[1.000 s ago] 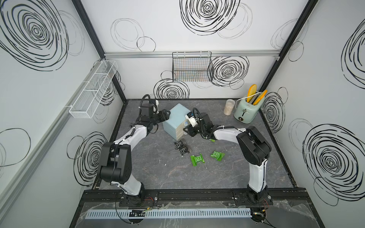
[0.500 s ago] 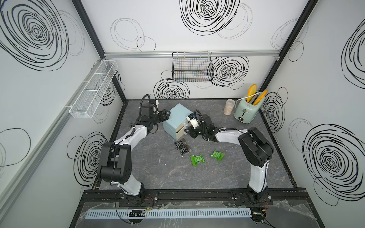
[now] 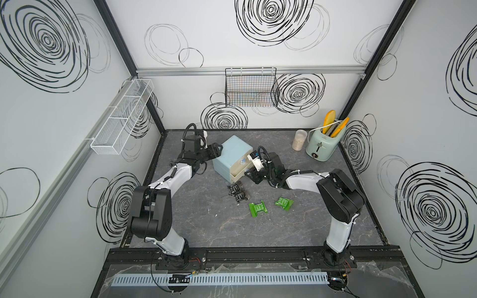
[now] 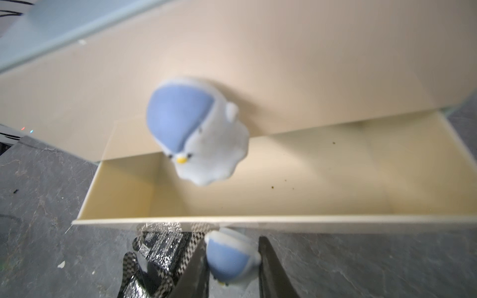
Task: Place the cookies into the drawer by color
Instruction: Open the drawer in the storage box.
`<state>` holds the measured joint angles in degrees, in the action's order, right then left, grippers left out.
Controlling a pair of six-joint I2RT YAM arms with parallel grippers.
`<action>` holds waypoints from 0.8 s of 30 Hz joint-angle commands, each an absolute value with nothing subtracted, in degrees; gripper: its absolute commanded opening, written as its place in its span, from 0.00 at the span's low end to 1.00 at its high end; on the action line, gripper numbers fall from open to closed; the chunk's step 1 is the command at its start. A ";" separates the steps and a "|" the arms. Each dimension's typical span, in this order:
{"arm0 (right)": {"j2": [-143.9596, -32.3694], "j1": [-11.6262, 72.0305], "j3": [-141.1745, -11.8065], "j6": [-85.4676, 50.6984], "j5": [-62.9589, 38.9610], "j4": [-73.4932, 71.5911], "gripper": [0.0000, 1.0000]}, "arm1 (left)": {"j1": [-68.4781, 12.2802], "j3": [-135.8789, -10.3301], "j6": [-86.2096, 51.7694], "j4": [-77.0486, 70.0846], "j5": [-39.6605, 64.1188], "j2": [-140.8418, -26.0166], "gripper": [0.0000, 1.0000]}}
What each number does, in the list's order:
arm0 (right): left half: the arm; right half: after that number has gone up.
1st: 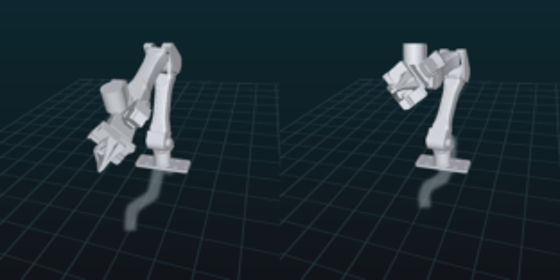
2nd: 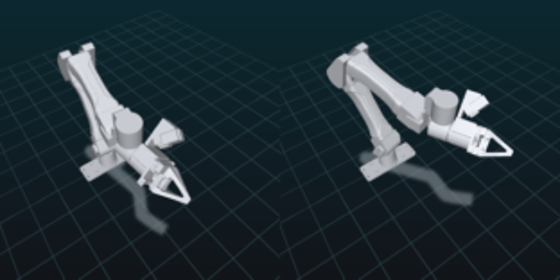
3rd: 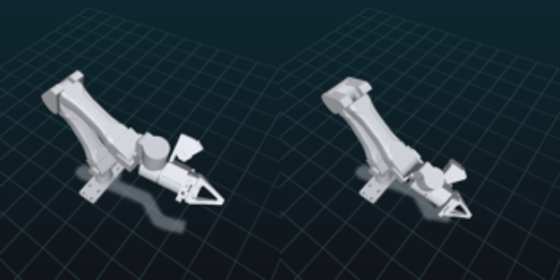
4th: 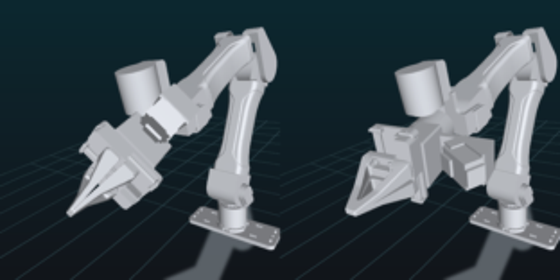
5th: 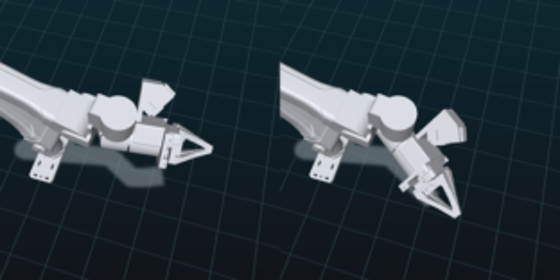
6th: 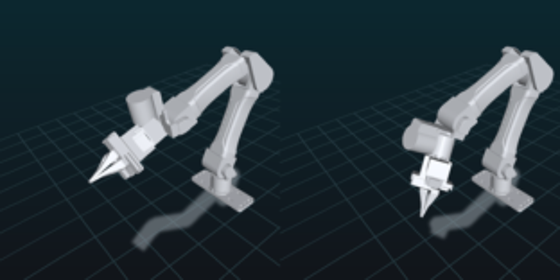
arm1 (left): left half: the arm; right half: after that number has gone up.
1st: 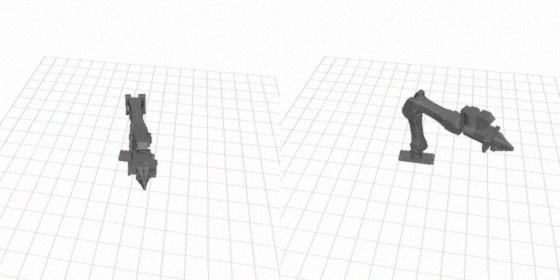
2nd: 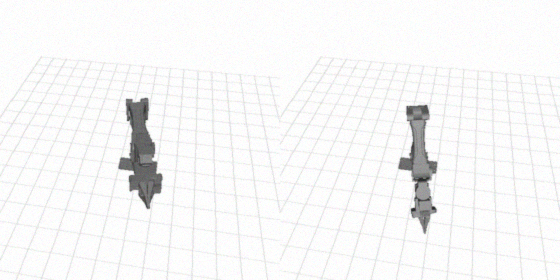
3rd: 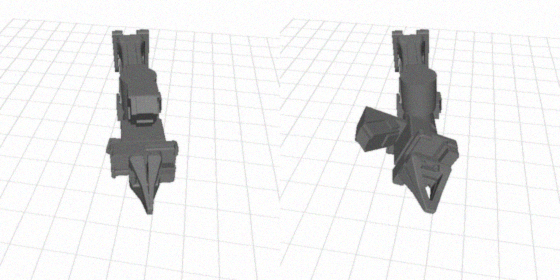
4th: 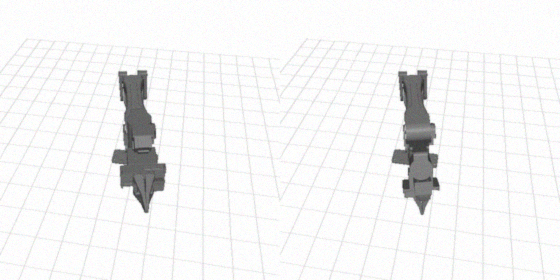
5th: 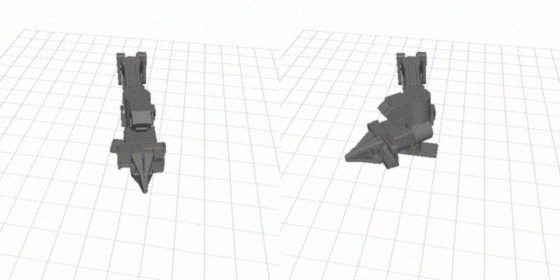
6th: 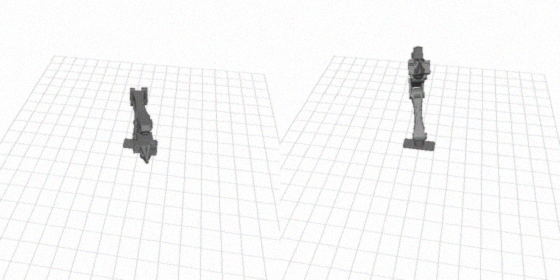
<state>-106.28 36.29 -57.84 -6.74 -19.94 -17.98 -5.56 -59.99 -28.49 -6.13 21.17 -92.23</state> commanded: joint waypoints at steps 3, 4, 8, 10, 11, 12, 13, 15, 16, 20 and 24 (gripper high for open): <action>-103.00 35.57 -54.15 -6.24 -19.18 -16.68 0.18 | -5.36 -60.12 -28.15 -7.19 21.62 -92.64 0.67; -102.51 35.55 -53.44 -6.31 -19.16 -16.89 0.18 | -5.36 -60.12 -28.17 -7.15 21.64 -92.64 0.67; -101.52 35.51 -52.05 -5.82 -19.33 -16.46 0.17 | -5.36 -60.20 -28.04 -7.03 21.53 -92.55 0.67; -101.34 35.49 -51.62 -5.46 -19.14 -15.96 0.17 | -5.36 -60.21 -28.04 -6.94 21.53 -92.55 0.67; -101.17 35.46 -51.52 -5.19 -18.93 -15.63 0.16 | -5.36 -60.21 -27.96 -6.87 21.53 -92.55 0.67; -100.94 35.43 -51.22 -5.02 -18.62 -15.45 0.16 | -5.37 -60.21 -27.91 -6.79 21.49 -92.55 0.67; -100.61 35.42 -50.83 -4.85 -18.36 -15.56 0.16 | -5.36 -60.21 -27.87 -6.77 21.49 -92.51 0.67; -100.20 35.47 -50.53 -4.42 -18.04 -15.33 0.16 | -5.36 -60.20 -27.86 -6.81 21.45 -92.47 0.67; -100.20 35.47 -50.60 -4.14 -17.78 -14.83 0.16 | -5.32 -60.21 -27.82 -6.77 21.38 -92.46 0.67; -100.06 35.50 -50.53 -3.35 -17.06 -13.57 0.16 | -5.36 -60.25 -27.85 -6.72 21.45 -92.46 0.67; -99.49 35.42 -50.20 -2.90 -17.09 -13.02 0.16 | -5.36 -60.38 -27.72 -6.53 21.43 -92.46 0.67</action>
